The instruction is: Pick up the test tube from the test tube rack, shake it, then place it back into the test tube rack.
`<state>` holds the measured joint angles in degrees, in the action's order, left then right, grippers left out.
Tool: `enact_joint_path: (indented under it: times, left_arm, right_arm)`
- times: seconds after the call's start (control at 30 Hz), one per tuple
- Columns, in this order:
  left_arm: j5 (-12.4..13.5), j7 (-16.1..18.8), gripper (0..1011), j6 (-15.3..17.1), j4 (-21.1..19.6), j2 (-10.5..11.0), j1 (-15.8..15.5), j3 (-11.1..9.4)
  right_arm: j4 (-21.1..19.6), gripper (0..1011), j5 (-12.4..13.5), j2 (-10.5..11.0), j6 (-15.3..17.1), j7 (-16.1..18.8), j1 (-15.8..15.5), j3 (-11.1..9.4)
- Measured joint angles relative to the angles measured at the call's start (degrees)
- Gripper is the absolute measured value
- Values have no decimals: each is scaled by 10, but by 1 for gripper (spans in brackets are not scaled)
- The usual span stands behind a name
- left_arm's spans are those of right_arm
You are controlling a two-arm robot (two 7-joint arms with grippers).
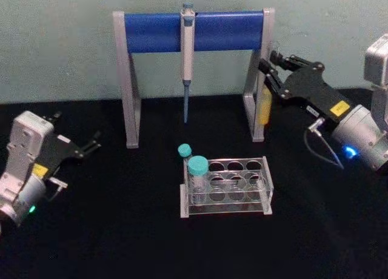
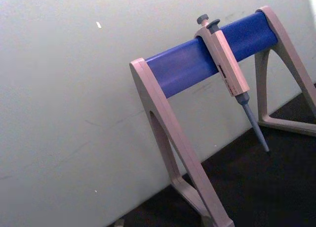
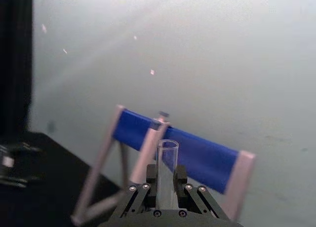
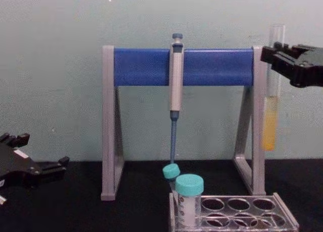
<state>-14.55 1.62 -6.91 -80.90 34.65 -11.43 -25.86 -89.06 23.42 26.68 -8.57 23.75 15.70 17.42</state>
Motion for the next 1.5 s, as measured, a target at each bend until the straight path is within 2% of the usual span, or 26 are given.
enact_joint_path:
  times: [0.07, 0.1, 0.13, 0.17, 0.2, 0.3, 0.33, 0.43, 0.5, 0.6, 0.7, 0.77, 0.83, 0.87, 0.93, 1.07, 1.1, 1.17, 1.27, 1.37, 1.5]
  left_arm:
    - [0, 0, 1001, 0, 0, 0, 0, 0]
    - [0, 0, 1001, 0, 0, 0, 0, 0]
    - [0, 0, 1001, 0, 0, 0, 0, 0]
    - [0, 0, 1001, 0, 0, 0, 0, 0]
    - [0, 0, 1001, 0, 0, 0, 0, 0]
    - [0, 0, 1001, 0, 0, 0, 0, 0]
    - [0, 0, 1001, 0, 0, 0, 0, 0]
    - [0, 0, 1001, 0, 0, 0, 0, 0]
    - [0, 0, 1001, 0, 0, 0, 0, 0]
    - [0, 0, 1001, 0, 0, 0, 0, 0]
    - [0, 0, 1001, 0, 0, 0, 0, 0]
    - [0, 0, 1001, 0, 0, 0, 0, 0]
    - [0, 0, 1001, 0, 0, 0, 0, 0]
    - [0, 0, 1001, 0, 0, 0, 0, 0]
    - [0, 0, 1001, 0, 0, 0, 0, 0]
    - [0, 0, 1002, 0, 0, 0, 0, 0]
    - [0, 0, 1002, 0, 0, 0, 0, 0]
    - [0, 0, 1002, 0, 0, 0, 0, 0]
    - [0, 0, 1001, 0, 0, 0, 0, 0]
    - [0, 0, 1002, 0, 0, 0, 0, 0]
    - [0, 0, 1001, 0, 0, 0, 0, 0]
  right_arm:
    - [4, 232, 28, -3, 11, 25, 2, -3]
    - [8, 232, 56, -4, 23, 50, 3, -6]
    - [10, 232, 68, -4, 29, 61, 5, -7]
    - [13, 232, 97, -1, 46, 86, 7, -7]
    - [14, 232, 111, 2, 55, 99, 9, -7]
    - [16, 232, 141, 12, 79, 127, 12, -7]
    - [17, 232, 158, 21, 97, 146, 14, -5]
    - [15, 232, 174, 42, 122, 167, 15, 0]
    - [7, 232, 173, 59, 129, 170, 13, 3]
    - [0, 232, 163, 72, 129, 161, 8, 4]
    - [-12, 232, 138, 85, 116, 132, 0, 4]
    - [-17, 232, 113, 89, 96, 107, -3, 6]
    - [-18, 232, 96, 89, 82, 92, -4, 7]
    - [-18, 232, 76, 87, 66, 76, -5, 8]
    - [-15, 232, 55, 77, 49, 58, -3, 8]
    - [-3, 232, 35, 53, 28, 35, 2, 7]
    - [-3, 232, 35, 53, 28, 35, 2, 7]
    - [9, 232, 29, 31, 18, 25, 8, 5]
    - [17, 232, 30, 18, 13, 23, 12, 3]
    - [31, 232, 49, -5, 10, 34, 18, -1]
    - [41, 232, 82, -18, 16, 59, 22, -3]
